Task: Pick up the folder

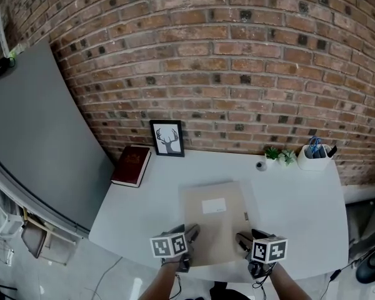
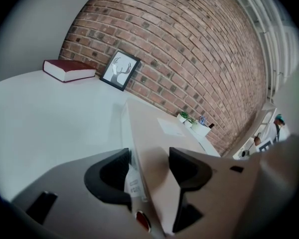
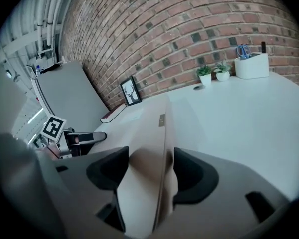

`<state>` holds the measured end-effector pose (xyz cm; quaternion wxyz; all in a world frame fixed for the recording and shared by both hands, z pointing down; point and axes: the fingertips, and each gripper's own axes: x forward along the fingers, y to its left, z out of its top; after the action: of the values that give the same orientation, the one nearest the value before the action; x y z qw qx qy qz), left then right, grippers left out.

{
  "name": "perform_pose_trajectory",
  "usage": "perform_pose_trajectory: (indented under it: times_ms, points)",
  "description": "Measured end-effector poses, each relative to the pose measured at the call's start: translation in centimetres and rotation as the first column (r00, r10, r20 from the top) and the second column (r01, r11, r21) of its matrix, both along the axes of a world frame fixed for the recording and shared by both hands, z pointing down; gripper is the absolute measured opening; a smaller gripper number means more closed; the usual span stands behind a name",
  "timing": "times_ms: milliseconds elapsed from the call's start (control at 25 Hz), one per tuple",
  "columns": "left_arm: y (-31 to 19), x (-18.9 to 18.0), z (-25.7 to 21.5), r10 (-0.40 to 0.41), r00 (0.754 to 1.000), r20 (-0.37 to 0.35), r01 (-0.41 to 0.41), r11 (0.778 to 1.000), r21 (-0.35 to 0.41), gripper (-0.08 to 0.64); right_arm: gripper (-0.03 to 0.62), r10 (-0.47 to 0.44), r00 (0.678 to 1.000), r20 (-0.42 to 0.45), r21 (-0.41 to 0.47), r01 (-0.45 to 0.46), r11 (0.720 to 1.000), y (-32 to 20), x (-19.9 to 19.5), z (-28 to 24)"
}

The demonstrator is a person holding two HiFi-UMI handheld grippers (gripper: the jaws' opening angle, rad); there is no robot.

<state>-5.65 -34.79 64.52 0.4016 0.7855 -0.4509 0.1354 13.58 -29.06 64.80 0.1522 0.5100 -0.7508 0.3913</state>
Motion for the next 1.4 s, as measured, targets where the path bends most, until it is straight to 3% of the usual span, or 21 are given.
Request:
perform_pose_trajectory:
  times_ms: [600,920,1120,1400]
  points:
    - [0.0,-0.1,-0.2,-0.023,1.0,0.02,0.023,1.0,0.01,0.247,0.262,-0.027,1.0,0.011,0.006,0.027,1.0,-0.1,-0.3,0.2]
    - [0.2,1.0,-1.3,-0.005,0.999,0.036,0.004,0.999,0.033,0.239,0.256,0.004,1.0,0.028,-0.008,-0.004,1.0,0.8,0.5,-0.2]
    - [-0.1,1.3,-3.3,-0.005,1.0,0.021,0.004,0.997,0.08,0.238,0.255,0.023,1.0,0.013,0.069,-0.023,0.997,0.5,0.9,-2.6]
    - [-1.3,1.4,-8.1,0.0,1.0,0.014,-0.003,0.978,0.209,0.236,0.255,0.041,0.999,0.003,0.179,-0.041,0.983,-0.5,0.9,-6.7]
